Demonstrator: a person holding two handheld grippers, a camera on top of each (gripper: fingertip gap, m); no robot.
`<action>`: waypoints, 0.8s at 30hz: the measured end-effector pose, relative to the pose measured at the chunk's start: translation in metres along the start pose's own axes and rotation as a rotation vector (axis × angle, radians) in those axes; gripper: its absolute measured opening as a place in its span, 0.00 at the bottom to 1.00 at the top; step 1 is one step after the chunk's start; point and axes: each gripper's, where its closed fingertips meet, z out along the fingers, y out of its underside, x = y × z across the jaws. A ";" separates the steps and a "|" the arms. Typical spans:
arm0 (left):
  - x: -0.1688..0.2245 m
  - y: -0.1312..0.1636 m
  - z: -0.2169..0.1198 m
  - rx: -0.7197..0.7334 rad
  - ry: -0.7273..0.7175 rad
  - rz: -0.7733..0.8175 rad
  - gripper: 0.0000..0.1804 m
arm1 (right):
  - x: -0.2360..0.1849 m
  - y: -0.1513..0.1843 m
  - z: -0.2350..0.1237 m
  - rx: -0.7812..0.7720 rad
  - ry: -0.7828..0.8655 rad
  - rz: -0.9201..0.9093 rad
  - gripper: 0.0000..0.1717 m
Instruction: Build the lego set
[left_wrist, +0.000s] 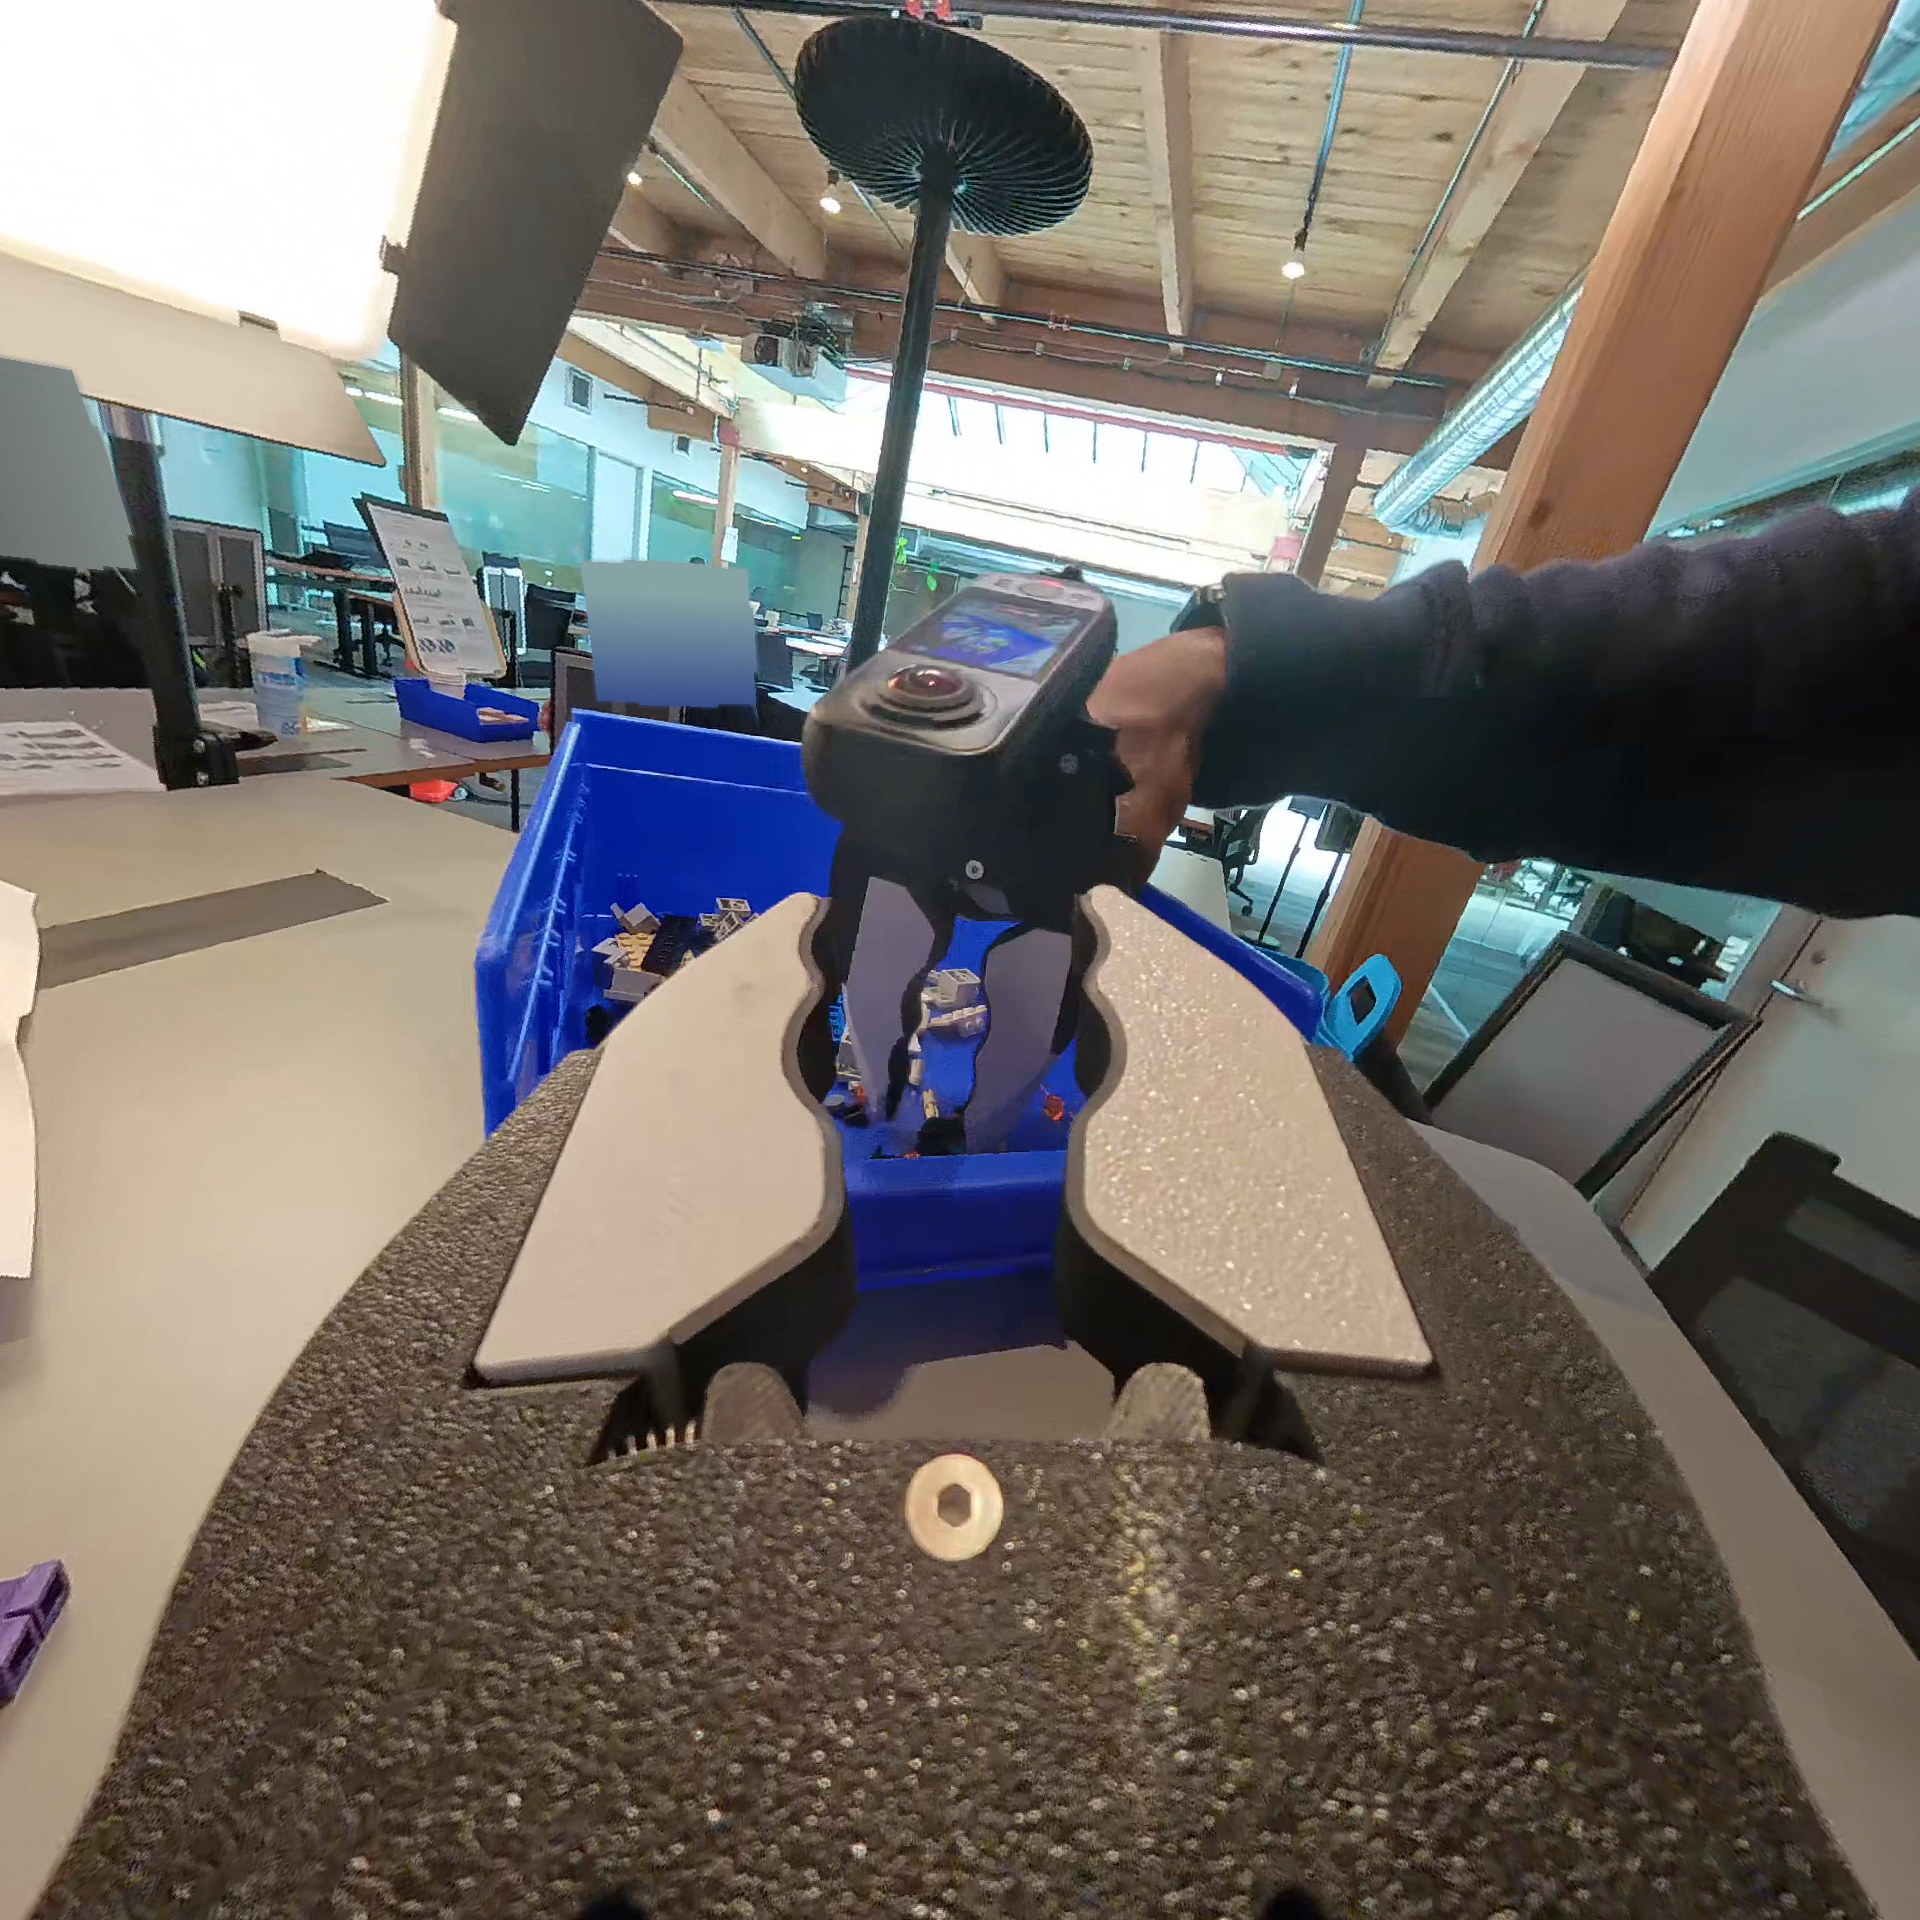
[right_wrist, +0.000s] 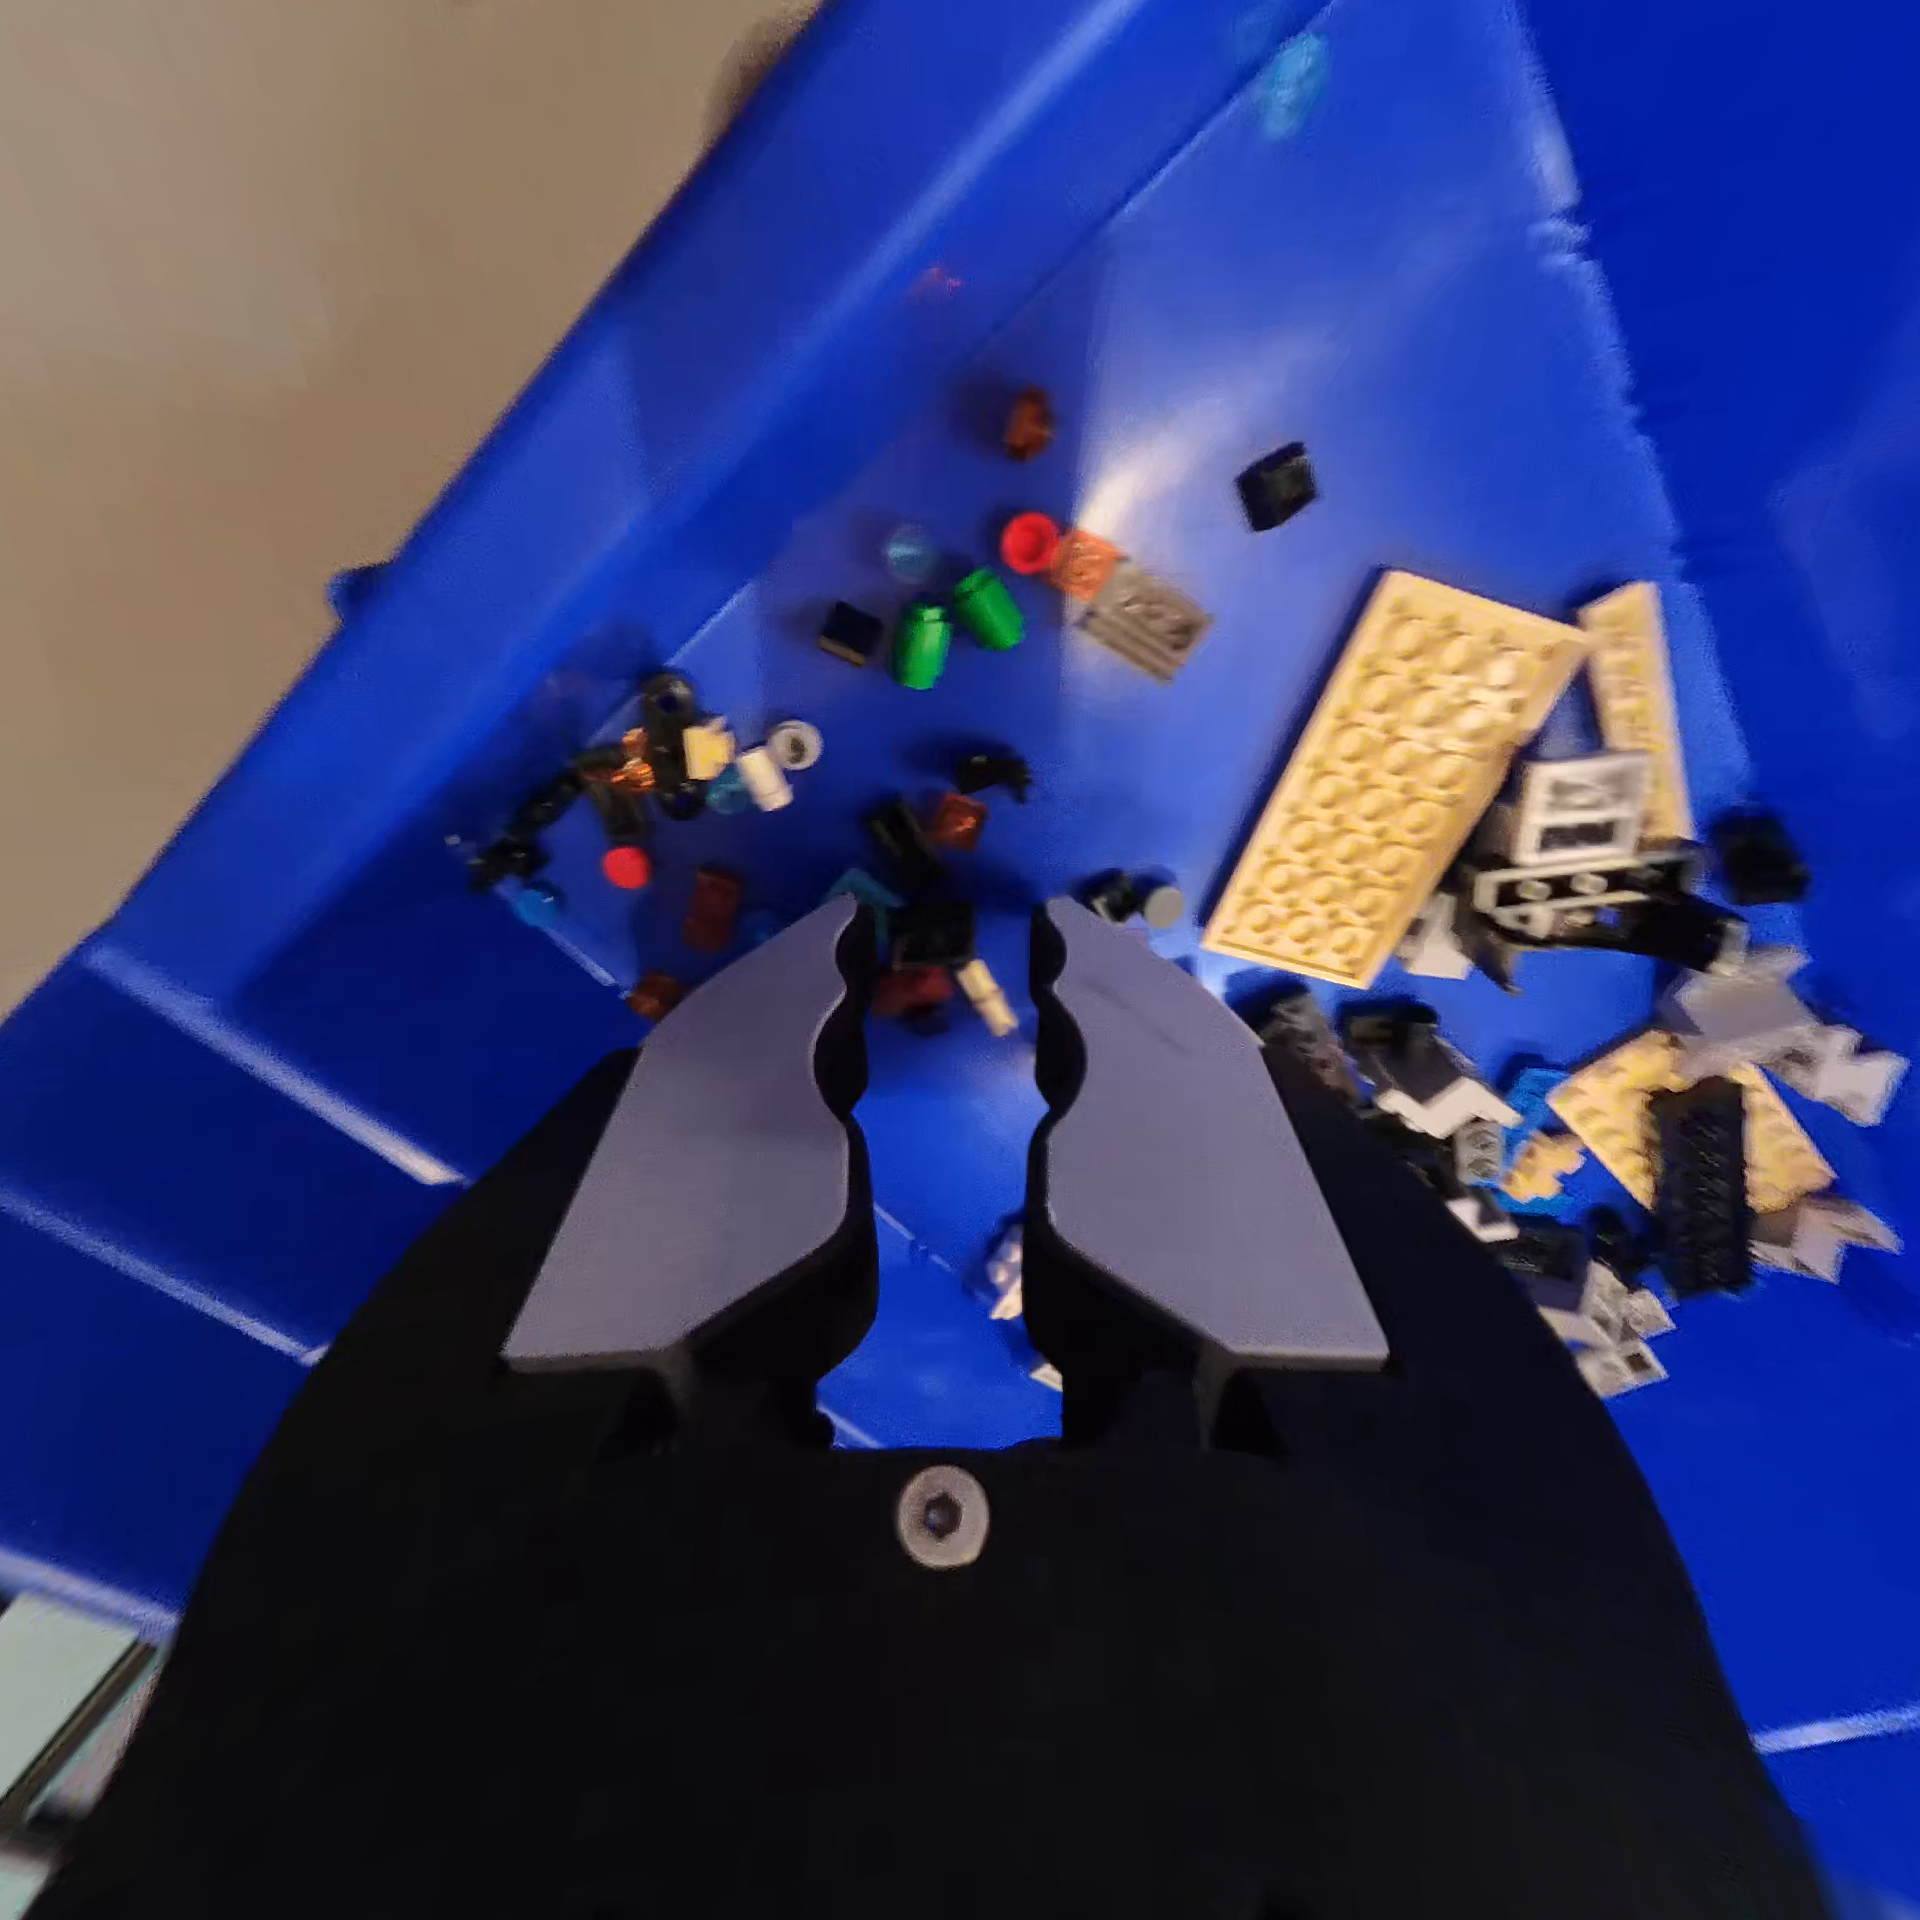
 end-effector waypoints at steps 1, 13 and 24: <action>-0.002 -0.001 0.000 0.005 -0.003 -0.018 0.24 | 0.006 0.001 -0.001 0.006 0.040 0.004 0.17; -0.009 0.000 -0.002 0.004 -0.005 -0.087 0.24 | -0.013 -0.010 -0.010 0.146 -0.003 -0.110 0.11; -0.012 -0.002 -0.006 0.014 -0.011 -0.112 0.24 | -0.022 0.000 0.000 0.063 -0.057 -0.193 0.10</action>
